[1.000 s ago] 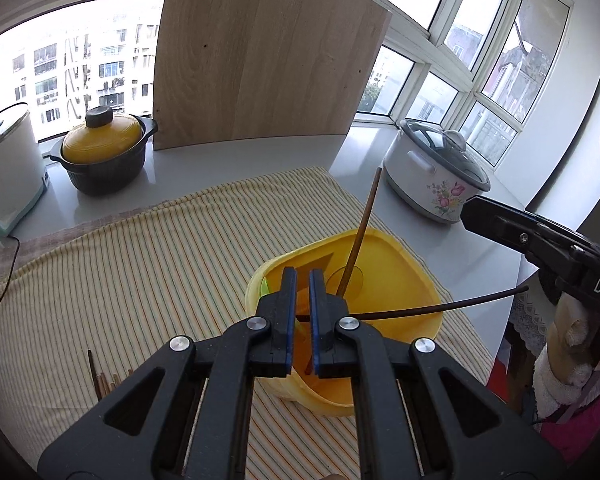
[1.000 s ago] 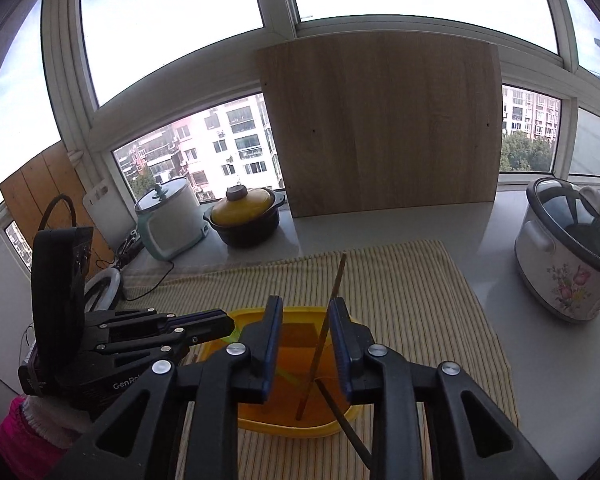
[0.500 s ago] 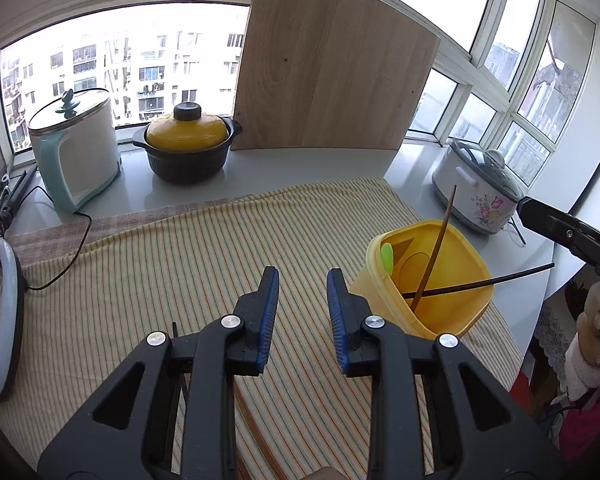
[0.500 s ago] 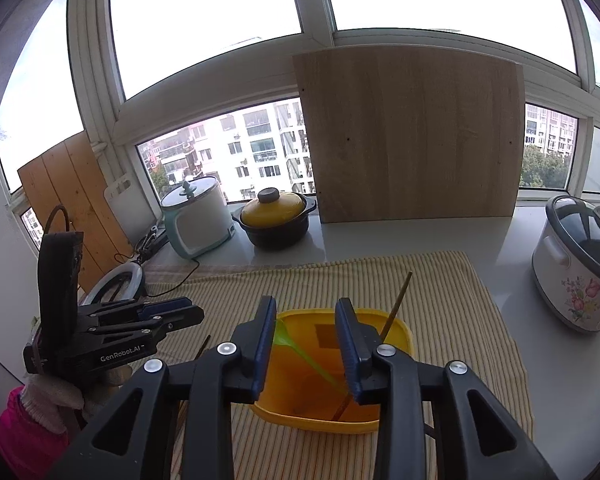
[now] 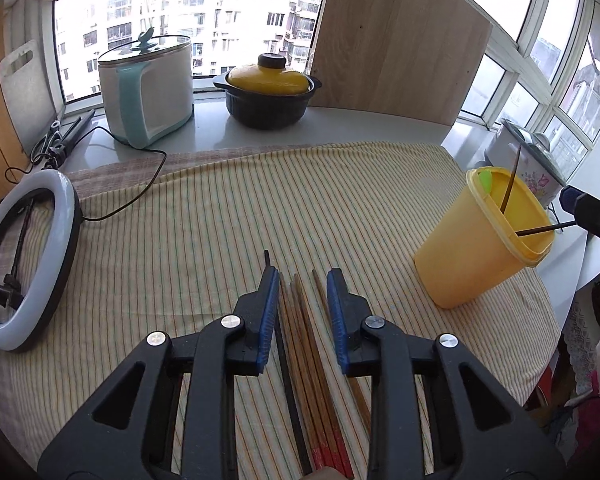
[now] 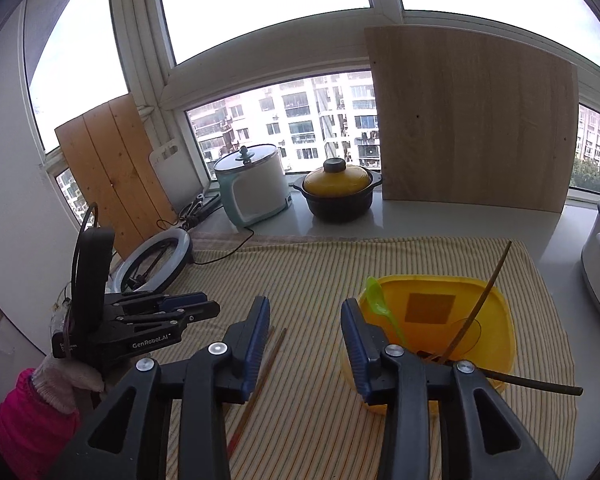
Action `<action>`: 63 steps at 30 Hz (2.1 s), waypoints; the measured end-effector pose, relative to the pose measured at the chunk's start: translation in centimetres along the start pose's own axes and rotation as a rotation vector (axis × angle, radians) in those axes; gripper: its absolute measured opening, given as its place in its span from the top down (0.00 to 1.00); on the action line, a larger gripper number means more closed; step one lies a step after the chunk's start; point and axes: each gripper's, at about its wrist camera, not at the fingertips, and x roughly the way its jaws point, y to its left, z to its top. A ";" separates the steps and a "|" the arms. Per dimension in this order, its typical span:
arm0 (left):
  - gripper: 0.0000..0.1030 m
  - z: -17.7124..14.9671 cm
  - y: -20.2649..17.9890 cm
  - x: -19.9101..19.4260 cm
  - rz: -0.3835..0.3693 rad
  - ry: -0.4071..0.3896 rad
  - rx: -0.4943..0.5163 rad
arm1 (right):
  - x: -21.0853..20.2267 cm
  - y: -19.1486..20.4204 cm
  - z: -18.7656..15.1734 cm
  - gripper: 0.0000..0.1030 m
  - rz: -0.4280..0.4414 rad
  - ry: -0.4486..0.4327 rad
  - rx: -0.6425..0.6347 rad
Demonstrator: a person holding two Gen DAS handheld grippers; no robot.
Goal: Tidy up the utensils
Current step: 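Move both tools back over the remaining wooden chopsticks, then close the left tool on the black chopstick while the right tool closes on a wooden chopstick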
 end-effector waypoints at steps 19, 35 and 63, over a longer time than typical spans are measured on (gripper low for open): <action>0.72 -4.9 3.3 5.6 0.006 0.231 -0.054 | 9.7 4.0 -4.9 0.54 0.038 0.278 -0.027; 0.90 -3.7 2.0 8.0 -0.007 0.286 -0.025 | 13.4 2.2 -7.5 0.68 0.047 0.415 0.081; 0.95 -3.2 1.7 8.7 -0.011 0.299 -0.042 | 17.3 2.6 -7.0 0.80 -0.010 0.490 0.084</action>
